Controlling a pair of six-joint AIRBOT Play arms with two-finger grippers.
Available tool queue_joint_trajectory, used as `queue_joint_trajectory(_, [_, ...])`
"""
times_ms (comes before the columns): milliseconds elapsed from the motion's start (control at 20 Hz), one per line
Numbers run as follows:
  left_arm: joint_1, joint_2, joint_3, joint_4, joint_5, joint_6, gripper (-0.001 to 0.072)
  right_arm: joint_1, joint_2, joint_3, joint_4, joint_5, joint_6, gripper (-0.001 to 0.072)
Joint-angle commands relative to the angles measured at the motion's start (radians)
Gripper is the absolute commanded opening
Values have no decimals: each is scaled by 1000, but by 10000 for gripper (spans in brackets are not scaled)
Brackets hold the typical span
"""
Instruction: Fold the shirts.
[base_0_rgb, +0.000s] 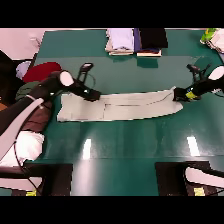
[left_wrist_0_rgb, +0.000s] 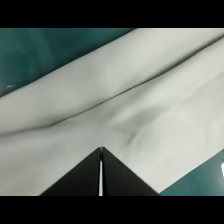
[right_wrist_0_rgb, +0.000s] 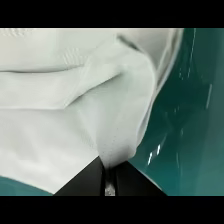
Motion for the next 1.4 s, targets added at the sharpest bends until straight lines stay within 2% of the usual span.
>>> queue_joint_trajectory(0, [-103,-124,133,-52,21,-1,26,37,111,78,53,87,-1,14])
queue_joint_trajectory(300, [-207,-294,277,-93,-17,3,26,202,161,321,118,129,59,14])
queue_joint_trajectory(800, [-206,-319,282,-97,-28,-25,26,370,153,438,120,112,125,14])
queue_joint_trajectory(950, [-157,-252,301,-62,-57,-25,27,418,115,478,120,110,138,14])
queue_joint_trajectory(1150, [-11,-61,302,56,-97,-24,27,534,26,556,120,85,160,15])
queue_joint_trajectory(1350, [167,153,302,219,-145,-23,28,714,-116,631,120,-41,213,15])
